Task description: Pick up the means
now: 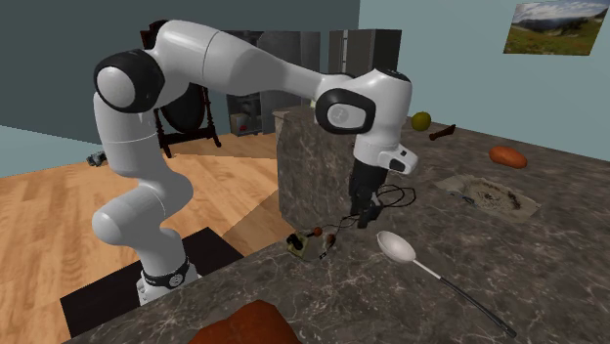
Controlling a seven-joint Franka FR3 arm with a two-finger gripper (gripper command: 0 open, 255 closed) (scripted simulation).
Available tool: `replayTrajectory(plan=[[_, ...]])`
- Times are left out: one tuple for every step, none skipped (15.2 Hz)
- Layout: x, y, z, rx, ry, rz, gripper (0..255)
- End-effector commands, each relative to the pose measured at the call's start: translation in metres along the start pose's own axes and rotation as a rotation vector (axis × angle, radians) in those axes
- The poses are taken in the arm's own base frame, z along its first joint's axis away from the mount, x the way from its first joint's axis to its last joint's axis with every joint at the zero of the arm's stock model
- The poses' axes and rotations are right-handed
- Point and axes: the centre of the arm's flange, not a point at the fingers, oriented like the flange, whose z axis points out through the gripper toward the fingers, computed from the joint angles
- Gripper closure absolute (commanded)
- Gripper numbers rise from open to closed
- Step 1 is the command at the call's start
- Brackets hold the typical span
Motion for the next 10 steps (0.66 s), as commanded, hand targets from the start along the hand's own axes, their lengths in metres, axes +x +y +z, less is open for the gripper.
replayTrajectory(plan=[[-0.001,0.000,-0.011,0.000,0.000,0.000,255],[-0.001,-0.001,-0.016,0.000,0.000,0.000,255],[-0.002,-0.001,-0.021,0.000,0.000,0.000,255],[-0.002,-0.002,-0.027,0.000,0.000,0.000,255],[-0.002,-0.002,-0.032,0.000,0.000,0.000,255],[-0.003,-0.003,-0.037,0.000,0.000,0.000,255],[-0.003,-0.003,-0.042,0.000,0.000,0.000,255],[-0.004,-0.004,-0.048,0.000,0.000,0.000,255],[-0.004,-0.004,-0.048,0.000,0.000,0.000,255],[-0.004,-0.004,-0.048,0.000,0.000,0.000,255]])
